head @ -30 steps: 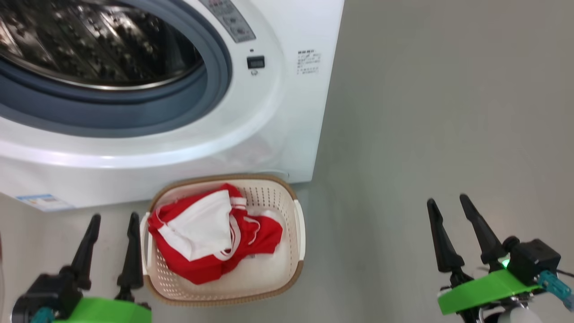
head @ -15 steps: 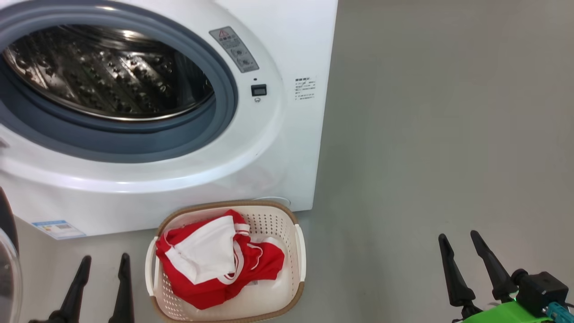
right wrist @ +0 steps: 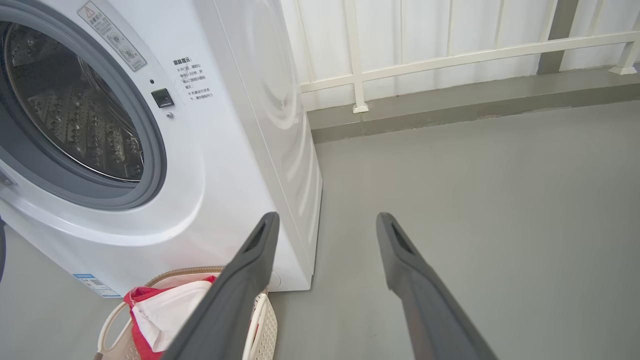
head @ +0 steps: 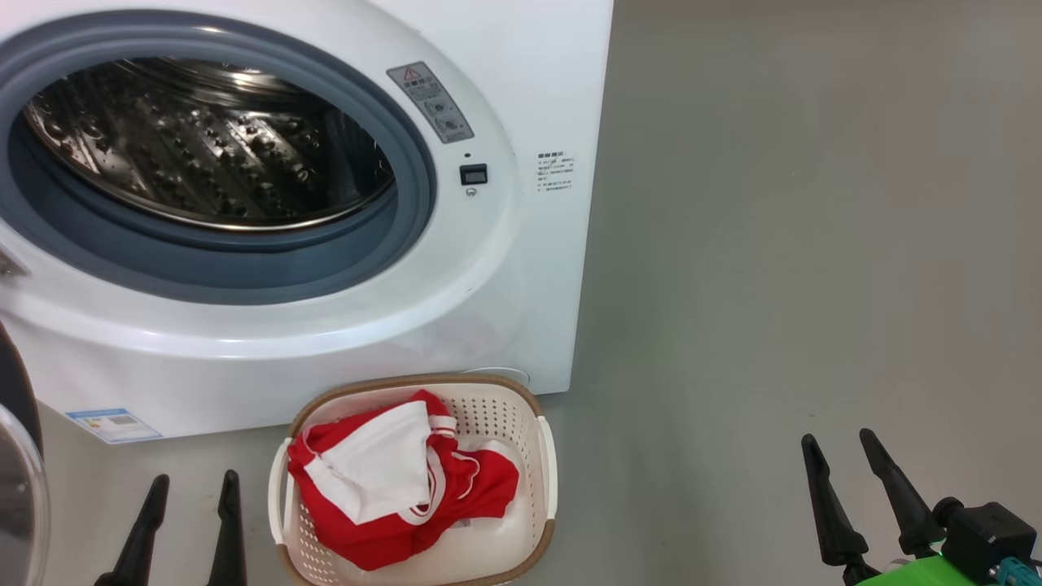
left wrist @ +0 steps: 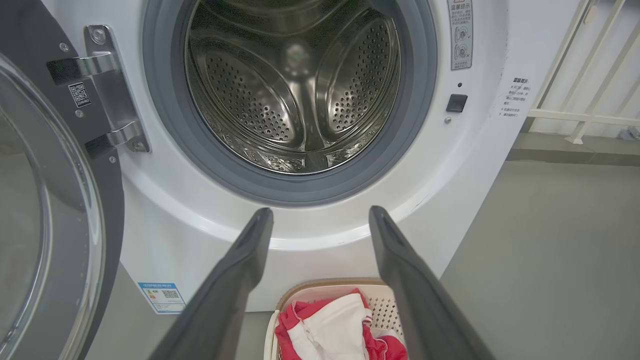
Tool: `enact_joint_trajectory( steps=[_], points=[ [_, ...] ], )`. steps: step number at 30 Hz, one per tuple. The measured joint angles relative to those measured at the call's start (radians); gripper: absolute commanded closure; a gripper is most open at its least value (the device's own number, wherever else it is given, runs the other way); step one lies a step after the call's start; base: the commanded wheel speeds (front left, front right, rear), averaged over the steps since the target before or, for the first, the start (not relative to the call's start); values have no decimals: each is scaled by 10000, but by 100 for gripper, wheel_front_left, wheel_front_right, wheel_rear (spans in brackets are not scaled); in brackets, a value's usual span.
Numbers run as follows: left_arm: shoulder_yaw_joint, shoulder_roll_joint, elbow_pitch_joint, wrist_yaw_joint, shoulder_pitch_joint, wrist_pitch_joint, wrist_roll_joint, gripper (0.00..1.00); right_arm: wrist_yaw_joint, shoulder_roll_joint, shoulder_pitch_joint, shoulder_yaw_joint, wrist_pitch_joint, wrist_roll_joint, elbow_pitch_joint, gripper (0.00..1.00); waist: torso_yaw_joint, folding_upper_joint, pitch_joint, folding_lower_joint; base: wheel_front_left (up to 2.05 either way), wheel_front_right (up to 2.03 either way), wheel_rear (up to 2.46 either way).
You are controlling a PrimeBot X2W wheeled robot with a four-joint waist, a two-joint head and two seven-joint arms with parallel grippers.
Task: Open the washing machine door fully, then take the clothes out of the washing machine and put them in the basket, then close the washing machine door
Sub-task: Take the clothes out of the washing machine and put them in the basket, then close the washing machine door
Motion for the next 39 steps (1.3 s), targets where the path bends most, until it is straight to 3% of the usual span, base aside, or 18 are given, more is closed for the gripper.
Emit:
enact_joint_trajectory(
  steps=[16,39],
  points=[
    [-36,-63,-54,0,0,0,25,0,0,-23,-1,75,0,27,-2,0,-14,0,-81,0,-14,14,0],
    [-4,-67,-54,0,-5,0,79,0,0,13,-9,82,0,27,-2,0,111,0,44,0,-128,128,0]
  ],
)
